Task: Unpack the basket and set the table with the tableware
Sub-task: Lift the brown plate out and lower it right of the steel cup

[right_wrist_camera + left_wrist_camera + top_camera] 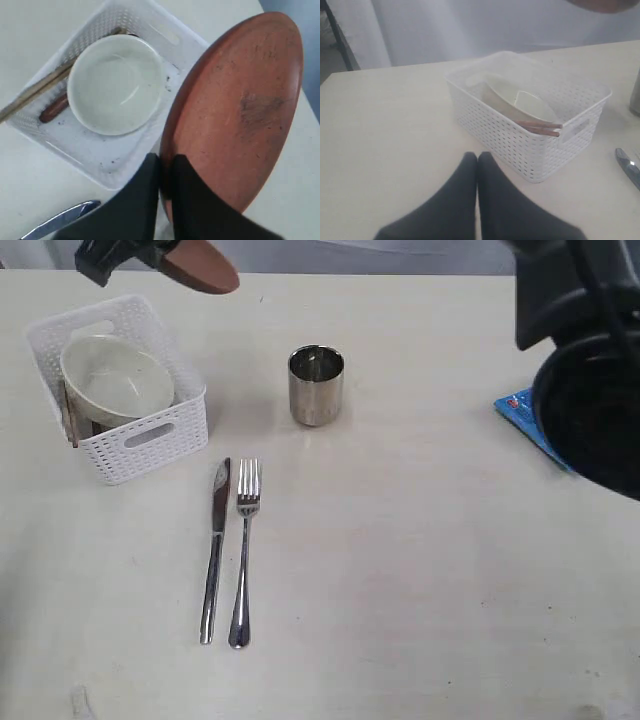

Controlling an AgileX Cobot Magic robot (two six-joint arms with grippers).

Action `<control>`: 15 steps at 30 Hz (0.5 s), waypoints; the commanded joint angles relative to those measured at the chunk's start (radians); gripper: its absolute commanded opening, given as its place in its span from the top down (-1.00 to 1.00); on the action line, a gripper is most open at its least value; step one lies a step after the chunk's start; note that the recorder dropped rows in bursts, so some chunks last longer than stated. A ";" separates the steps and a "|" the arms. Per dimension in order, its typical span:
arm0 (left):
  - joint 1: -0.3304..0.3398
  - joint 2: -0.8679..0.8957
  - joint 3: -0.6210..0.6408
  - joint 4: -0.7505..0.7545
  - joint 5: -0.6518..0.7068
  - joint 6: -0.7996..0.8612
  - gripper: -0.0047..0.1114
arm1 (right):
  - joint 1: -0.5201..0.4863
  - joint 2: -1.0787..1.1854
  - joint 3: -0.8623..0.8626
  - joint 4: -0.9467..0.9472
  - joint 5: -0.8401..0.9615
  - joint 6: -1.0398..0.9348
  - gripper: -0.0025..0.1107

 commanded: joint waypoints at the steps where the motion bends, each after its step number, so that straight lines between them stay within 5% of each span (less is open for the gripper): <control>1: -0.003 -0.004 0.002 0.000 -0.009 0.001 0.91 | -0.041 -0.052 -0.009 -0.046 0.007 0.030 0.96; 10: -0.003 -0.004 0.002 0.000 -0.009 0.001 0.91 | -0.164 -0.204 0.185 -0.123 0.007 0.093 0.96; 15: -0.003 -0.004 0.002 0.000 -0.009 0.001 0.91 | -0.259 -0.355 0.446 -0.123 0.007 0.107 0.96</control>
